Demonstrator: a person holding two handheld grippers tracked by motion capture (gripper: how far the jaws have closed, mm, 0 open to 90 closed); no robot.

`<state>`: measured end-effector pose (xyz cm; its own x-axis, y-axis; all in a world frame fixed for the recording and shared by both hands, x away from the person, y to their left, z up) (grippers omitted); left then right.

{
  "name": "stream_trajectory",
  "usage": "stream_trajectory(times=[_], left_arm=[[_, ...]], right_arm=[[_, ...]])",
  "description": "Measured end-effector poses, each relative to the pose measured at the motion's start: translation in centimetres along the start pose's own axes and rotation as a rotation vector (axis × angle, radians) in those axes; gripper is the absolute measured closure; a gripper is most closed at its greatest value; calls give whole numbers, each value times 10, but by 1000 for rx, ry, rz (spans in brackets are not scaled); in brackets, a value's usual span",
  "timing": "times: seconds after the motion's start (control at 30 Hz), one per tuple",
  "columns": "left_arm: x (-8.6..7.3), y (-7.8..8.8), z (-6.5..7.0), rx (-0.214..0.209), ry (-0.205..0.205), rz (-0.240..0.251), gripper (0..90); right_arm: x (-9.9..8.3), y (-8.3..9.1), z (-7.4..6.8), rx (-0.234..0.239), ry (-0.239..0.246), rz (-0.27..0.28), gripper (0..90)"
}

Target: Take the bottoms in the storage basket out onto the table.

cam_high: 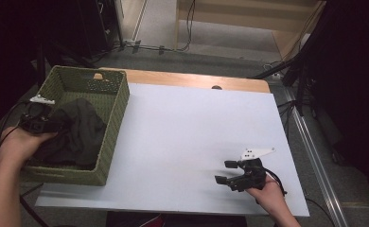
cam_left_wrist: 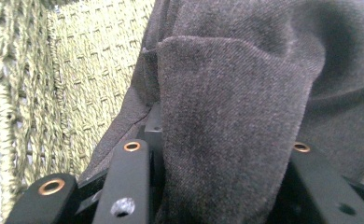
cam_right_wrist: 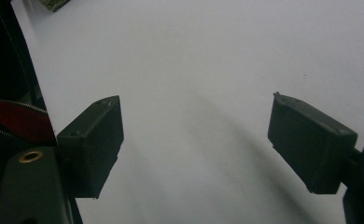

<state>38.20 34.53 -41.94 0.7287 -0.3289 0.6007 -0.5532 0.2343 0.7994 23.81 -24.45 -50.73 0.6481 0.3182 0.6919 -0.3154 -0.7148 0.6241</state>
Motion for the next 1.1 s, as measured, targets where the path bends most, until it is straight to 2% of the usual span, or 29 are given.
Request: stream_trajectory(times=[0.13, 0.27, 0.37, 0.5, 0.63, 0.8, 1.1], left_arm=[[2, 12, -3, -23, 38, 45, 629], [6, 25, -2, -17, 48, 68, 633], [10, 36, -2, -15, 62, 104, 633], [15, 49, -3, -46, 99, 143, 633], [22, 58, 0, -51, 110, 179, 633], [32, 70, 5, -42, 104, 207, 632], [50, 91, 11, -54, 98, 207, 631]], right_arm=[[0, 0, 0, 2, -2, -1, 169], [0, 0, 0, 0, 0, 0, 169], [0, 0, 0, -2, -1, 0, 169], [0, 0, 0, -4, -2, 2, 169], [0, 0, 0, -4, -3, 2, 168], [0, 1, 1, -4, -1, 4, 169], [0, 0, 1, -3, -3, 3, 169]])
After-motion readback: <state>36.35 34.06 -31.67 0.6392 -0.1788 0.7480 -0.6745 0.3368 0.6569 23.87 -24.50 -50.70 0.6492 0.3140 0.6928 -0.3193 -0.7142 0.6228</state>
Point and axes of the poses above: each handheld gripper's, and its own axes: y roughly backward along the jaws, x roughly out of its top, z roughly to its right, the point moved 2 cm from there along -y, roughly forward along the jaws, and after that the axes turned 1 degree about x, right-handed, at the moved point
